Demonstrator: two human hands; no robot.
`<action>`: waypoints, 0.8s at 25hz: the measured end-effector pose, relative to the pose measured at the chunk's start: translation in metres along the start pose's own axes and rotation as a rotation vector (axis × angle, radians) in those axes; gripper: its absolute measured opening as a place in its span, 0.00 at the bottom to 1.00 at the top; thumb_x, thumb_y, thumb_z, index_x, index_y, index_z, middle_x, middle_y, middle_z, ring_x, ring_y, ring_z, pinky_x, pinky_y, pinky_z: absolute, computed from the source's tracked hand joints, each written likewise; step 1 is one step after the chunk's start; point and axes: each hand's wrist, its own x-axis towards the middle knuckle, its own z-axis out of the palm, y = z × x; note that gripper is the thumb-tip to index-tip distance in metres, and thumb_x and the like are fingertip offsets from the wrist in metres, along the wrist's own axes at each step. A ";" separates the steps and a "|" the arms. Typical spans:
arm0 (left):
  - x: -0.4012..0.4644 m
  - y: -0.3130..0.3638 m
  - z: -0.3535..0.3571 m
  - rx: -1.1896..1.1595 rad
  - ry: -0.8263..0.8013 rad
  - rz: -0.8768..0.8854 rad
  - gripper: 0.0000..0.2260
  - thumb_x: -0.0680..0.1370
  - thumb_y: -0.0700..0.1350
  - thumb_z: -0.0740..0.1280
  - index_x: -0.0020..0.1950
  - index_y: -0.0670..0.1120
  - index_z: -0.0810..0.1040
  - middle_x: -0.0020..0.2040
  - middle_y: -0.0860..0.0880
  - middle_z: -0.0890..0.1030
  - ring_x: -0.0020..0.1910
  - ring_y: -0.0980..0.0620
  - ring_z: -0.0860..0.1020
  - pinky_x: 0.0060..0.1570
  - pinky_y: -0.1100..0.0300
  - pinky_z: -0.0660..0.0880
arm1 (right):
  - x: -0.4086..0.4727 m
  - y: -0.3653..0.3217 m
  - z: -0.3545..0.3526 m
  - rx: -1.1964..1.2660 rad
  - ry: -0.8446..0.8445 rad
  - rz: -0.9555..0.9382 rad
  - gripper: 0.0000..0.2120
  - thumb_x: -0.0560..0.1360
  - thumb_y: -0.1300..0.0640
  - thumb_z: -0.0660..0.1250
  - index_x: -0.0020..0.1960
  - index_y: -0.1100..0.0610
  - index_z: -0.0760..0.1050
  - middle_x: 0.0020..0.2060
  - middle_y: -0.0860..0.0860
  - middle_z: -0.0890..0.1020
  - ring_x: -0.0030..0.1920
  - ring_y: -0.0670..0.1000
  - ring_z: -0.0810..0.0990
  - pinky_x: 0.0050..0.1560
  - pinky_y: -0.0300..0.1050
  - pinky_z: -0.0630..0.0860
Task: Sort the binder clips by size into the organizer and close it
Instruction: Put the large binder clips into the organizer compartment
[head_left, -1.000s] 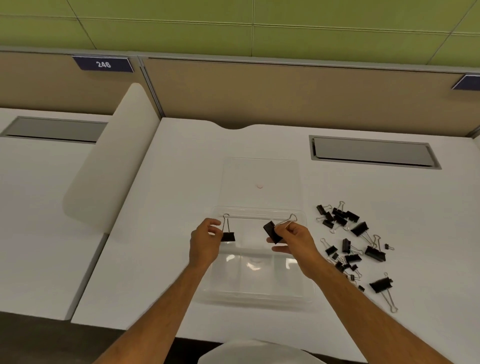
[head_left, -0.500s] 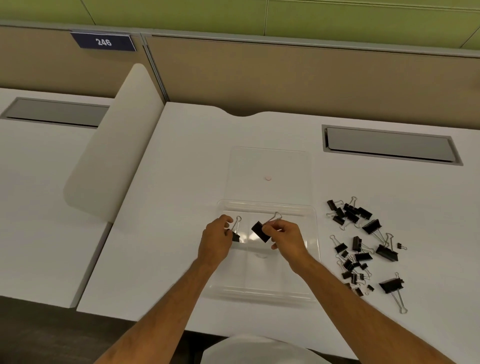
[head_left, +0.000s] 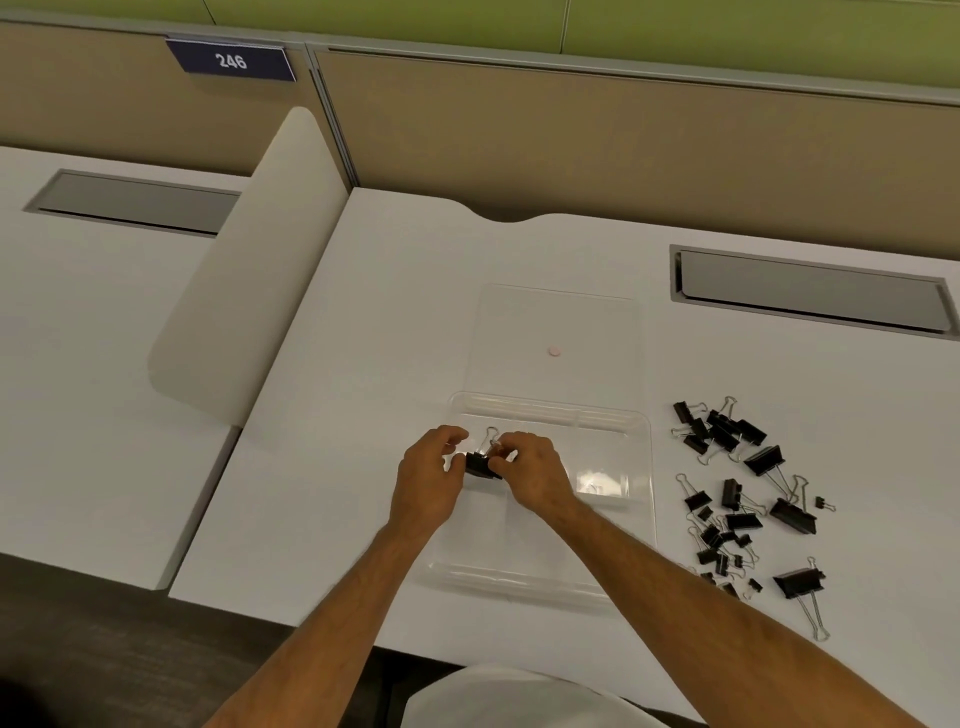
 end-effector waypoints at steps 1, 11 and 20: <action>-0.001 0.000 0.001 -0.003 0.002 0.004 0.13 0.78 0.38 0.68 0.61 0.49 0.78 0.57 0.54 0.81 0.55 0.54 0.79 0.57 0.56 0.78 | -0.001 0.003 -0.001 -0.012 -0.019 0.011 0.07 0.75 0.55 0.70 0.51 0.55 0.83 0.50 0.51 0.84 0.49 0.51 0.80 0.53 0.46 0.77; -0.005 0.038 0.043 -0.015 -0.093 0.095 0.12 0.78 0.39 0.68 0.61 0.49 0.78 0.55 0.57 0.81 0.53 0.58 0.79 0.56 0.69 0.74 | -0.040 0.021 -0.059 0.180 0.140 -0.032 0.07 0.76 0.59 0.69 0.52 0.55 0.83 0.47 0.46 0.84 0.44 0.45 0.81 0.48 0.35 0.77; -0.028 0.115 0.119 -0.001 -0.216 0.230 0.12 0.78 0.40 0.68 0.59 0.53 0.78 0.55 0.59 0.80 0.54 0.60 0.77 0.56 0.63 0.76 | -0.089 0.092 -0.157 0.260 0.314 0.014 0.07 0.75 0.59 0.69 0.51 0.52 0.83 0.44 0.42 0.84 0.42 0.42 0.80 0.44 0.29 0.75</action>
